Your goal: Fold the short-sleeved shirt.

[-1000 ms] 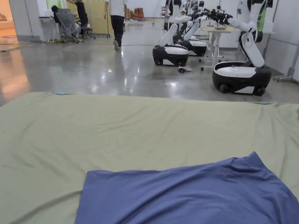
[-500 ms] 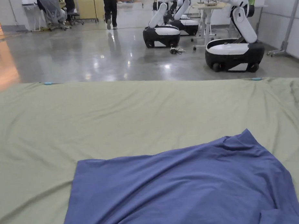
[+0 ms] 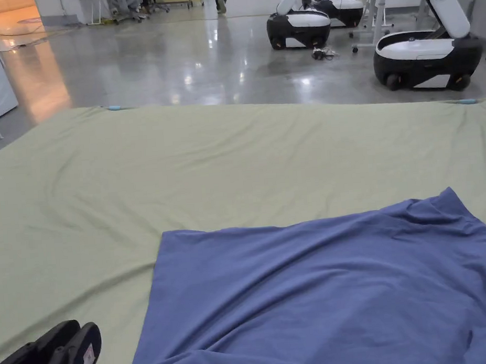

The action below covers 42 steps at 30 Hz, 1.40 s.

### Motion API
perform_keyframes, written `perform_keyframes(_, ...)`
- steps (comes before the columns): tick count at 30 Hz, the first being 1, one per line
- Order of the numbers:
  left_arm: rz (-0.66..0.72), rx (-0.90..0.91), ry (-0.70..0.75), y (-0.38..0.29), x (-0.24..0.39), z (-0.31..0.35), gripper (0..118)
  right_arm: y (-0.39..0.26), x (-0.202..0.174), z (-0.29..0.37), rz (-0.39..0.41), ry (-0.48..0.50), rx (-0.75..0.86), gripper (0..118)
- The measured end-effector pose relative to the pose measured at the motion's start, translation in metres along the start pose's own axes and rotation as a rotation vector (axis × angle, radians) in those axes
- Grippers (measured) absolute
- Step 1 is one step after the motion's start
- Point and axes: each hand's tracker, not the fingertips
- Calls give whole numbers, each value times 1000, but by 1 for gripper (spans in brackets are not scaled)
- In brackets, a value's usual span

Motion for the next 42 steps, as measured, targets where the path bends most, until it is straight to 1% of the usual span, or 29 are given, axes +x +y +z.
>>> perform_keyframes(2,-28,4,14,-2,5,0,10,0,-7,1,11,11,-7,0)
perform_keyframes(3,-36,13,28,-3,7,2,4,-1,-10,2,18,-4,0,0)
perform_keyframes(5,-19,-3,17,-1,6,-1,3,1,-13,4,23,-4,7,0)
perform_keyframes(8,26,-26,21,-3,1,-3,3,6,-14,3,6,-5,20,0)
perform_keyframes(12,35,-62,32,-10,-7,-14,3,9,-13,5,3,-6,29,0)
perform_keyframes(14,97,-134,7,-17,-18,-26,4,8,-11,4,5,-5,22,0)
perform_keyframes(15,128,-162,8,-21,-23,-32,9,6,-10,3,2,1,13,0)
perform_keyframes(16,175,-210,2,-28,-30,-39,32,3,-10,1,-5,4,0,0)
perform_keyframes(17,208,-233,2,-34,-38,-46,51,0,-9,0,-18,8,-15,0)
perform_keyframes(18,220,-267,-9,-40,-43,-52,60,-2,-9,-1,-35,14,-29,0)
perform_keyframes(19,222,-276,-11,-49,-48,-58,60,-5,-9,-1,-53,17,-39,0)
perform_keyframes(20,215,-280,4,-54,-51,-63,60,-7,-9,-1,-64,17,-45,0)
perform_keyframes(22,171,-343,36,-71,-54,-79,60,-11,-10,0,-75,13,-54,0)
perform_keyframes(24,150,-384,31,-84,-58,-94,60,-13,-12,1,-71,6,-71,0)
perform_keyframes(25,160,-390,18,-92,-61,-100,60,-14,-12,1,-67,3,-77,0)
perform_keyframes(26,186,-417,-15,-97,-63,-107,57,-14,-12,1,-65,3,-83,0)
perform_keyframes(27,185,-432,-19,-99,-64,-113,49,-14,-12,1,-62,2,-88,0)
perform_keyframes(28,201,-451,-26,-100,-65,-120,39,-13,-12,1,-58,-3,-93,0)
perform_keyframes(29,215,-454,-11,-103,-67,-123,35,-12,-13,3,-53,-10,-96,0)
perform_keyframes(30,226,-459,-15,-104,-67,-126,27,-12,-13,5,-49,-17,-96,0)
perform_keyframes(31,225,-479,-42,-106,-67,-131,27,-12,-12,6,-48,-23,-95,0)
perform_keyframes(33,175,-492,-37,-110,-64,-136,23,-12,-11,6,-50,-30,-98,0)
perform_keyframes(35,164,-494,-43,-108,-62,-138,17,-12,-9,8,-52,-53,-104,0)
perform_keyframes(40,142,-525,-25,-107,-57,-141,15,-18,2,11,-91,-93,-129,0)
perform_keyframes(41,145,-526,-22,-108,-56,-141,15,-20,6,10,-108,-95,-153,6)
perform_keyframes(42,149,-523,-16,-109,-56,-141,15,-22,11,7,-131,-98,-196,26)
